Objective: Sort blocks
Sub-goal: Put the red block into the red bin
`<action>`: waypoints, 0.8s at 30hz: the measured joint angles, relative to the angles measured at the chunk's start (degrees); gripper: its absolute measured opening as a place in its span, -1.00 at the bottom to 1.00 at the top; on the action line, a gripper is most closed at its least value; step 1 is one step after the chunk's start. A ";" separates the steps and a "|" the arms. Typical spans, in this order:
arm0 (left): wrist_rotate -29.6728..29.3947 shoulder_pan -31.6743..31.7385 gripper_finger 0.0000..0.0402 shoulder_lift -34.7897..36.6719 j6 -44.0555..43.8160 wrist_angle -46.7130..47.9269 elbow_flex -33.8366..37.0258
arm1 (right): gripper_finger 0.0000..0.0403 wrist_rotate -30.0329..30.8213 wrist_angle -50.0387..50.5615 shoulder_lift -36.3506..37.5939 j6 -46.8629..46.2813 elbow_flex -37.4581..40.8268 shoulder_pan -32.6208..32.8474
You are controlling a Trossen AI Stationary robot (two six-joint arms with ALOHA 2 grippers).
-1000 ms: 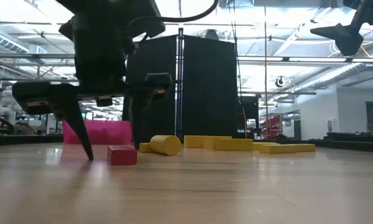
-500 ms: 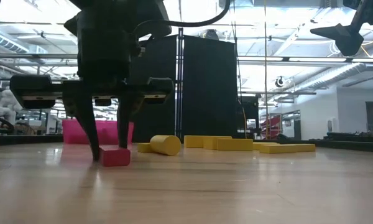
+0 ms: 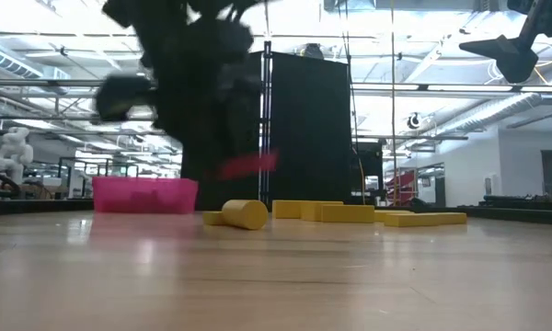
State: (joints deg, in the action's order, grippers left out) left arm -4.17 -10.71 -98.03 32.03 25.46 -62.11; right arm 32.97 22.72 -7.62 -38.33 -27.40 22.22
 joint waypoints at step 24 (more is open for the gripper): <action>-52.76 27.81 -0.48 25.87 -61.30 8.31 5.29 | 0.68 1.49 -0.20 -0.15 0.55 -0.02 0.02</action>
State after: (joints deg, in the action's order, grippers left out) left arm -56.93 17.10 -72.16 -29.28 33.77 -56.82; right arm 34.46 22.52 -7.77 -37.77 -27.42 22.24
